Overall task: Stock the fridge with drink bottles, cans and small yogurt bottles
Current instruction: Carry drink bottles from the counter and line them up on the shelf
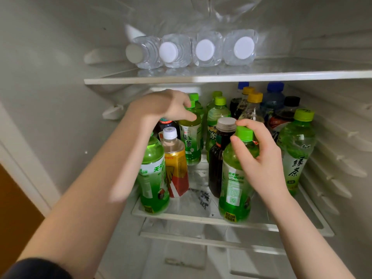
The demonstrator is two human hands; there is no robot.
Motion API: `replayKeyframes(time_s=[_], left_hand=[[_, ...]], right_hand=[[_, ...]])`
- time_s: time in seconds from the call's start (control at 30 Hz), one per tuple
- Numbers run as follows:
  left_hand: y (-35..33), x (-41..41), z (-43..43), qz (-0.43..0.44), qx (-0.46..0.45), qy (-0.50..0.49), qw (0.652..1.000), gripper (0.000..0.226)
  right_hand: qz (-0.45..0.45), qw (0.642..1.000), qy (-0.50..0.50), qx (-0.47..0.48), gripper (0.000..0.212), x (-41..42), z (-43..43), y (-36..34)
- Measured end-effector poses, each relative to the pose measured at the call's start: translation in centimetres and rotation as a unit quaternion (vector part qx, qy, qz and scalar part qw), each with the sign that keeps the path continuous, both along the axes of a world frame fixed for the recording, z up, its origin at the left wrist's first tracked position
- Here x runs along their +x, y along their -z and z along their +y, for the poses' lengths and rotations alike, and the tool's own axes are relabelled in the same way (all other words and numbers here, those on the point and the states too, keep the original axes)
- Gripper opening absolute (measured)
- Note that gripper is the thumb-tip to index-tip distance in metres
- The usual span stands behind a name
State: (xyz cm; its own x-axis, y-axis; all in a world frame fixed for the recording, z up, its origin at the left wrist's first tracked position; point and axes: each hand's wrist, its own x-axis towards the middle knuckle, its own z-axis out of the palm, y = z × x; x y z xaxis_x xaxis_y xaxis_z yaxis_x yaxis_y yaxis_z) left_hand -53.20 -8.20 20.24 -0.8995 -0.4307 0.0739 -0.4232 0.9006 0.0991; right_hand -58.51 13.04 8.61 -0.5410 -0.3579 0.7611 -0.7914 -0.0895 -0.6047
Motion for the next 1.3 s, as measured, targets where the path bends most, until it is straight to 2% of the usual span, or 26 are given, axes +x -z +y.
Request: replayKeyframes(time_s=[0.07, 0.13, 0.2, 0.33, 0.4, 0.57, 0.7, 0.83, 0.97, 1.07, 1.17, 1.2, 1.3], left_hand=[[0.8, 2.3, 0.3, -0.019, 0.001, 0.000, 1.000, 0.052], [1.4, 4.0, 0.9, -0.080, -0.004, -0.012, 0.997, 0.060], [1.8, 4.6, 1.1, -0.100, -0.028, -0.008, 0.995, 0.062], [2.3, 4.8, 1.5, -0.004, -0.056, 0.038, 0.998, 0.037], [2.5, 4.9, 1.9, 0.020, -0.048, 0.058, 0.997, 0.033], [2.9, 5.4, 3.4, 0.052, -0.034, 0.091, 0.994, 0.030], [3.0, 5.6, 4.7, 0.056, 0.014, 0.124, 0.991, 0.029], [3.3, 5.4, 5.6, 0.066, -0.009, 0.150, 0.987, 0.027], [3.8, 5.4, 5.5, 0.072, -0.029, 0.157, 0.985, 0.038], [4.2, 6.4, 5.1, 0.151, -0.051, 0.157, 0.975, 0.047], [4.9, 8.3, 4.1, 0.337, -0.048, 0.139, 0.930, 0.042], [5.2, 8.9, 3.6, 0.374, -0.046, 0.130, 0.917, 0.043], [7.0, 9.9, 2.7, 0.379, 0.068, 0.075, 0.920, 0.055]], right_hand=[[0.004, 1.000, 0.000, 0.001, 0.025, -0.1, 0.0, 0.1], [0.008, 1.000, 0.003, 0.003, 0.025, -0.1, 0.0, 0.1], [0.010, 1.000, 0.006, 0.005, 0.025, -0.1, 0.0, 0.1], [0.006, 1.000, 0.012, 0.012, 0.026, 0.0, 0.2, 0.1], [0.002, 1.000, 0.013, 0.014, 0.026, 0.0, 0.4, 0.0], [-0.002, 1.000, 0.015, 0.015, 0.026, 0.1, 0.3, -0.1], [0.006, 1.000, 0.017, 0.018, 0.026, 0.0, 0.4, -0.2], [0.014, 0.999, 0.020, 0.024, 0.026, -0.1, 0.4, -0.2], [0.014, 1.000, 0.017, 0.021, 0.026, -0.1, 0.4, -0.1], [0.014, 1.000, 0.014, 0.019, 0.026, -0.1, 0.3, -0.1], [0.012, 1.000, 0.013, 0.015, 0.026, -0.2, 0.3, 0.1], [0.011, 1.000, 0.013, 0.014, 0.026, -0.1, 0.3, 0.1], [0.007, 1.000, 0.011, 0.015, 0.025, -0.1, 0.2, 0.1]])
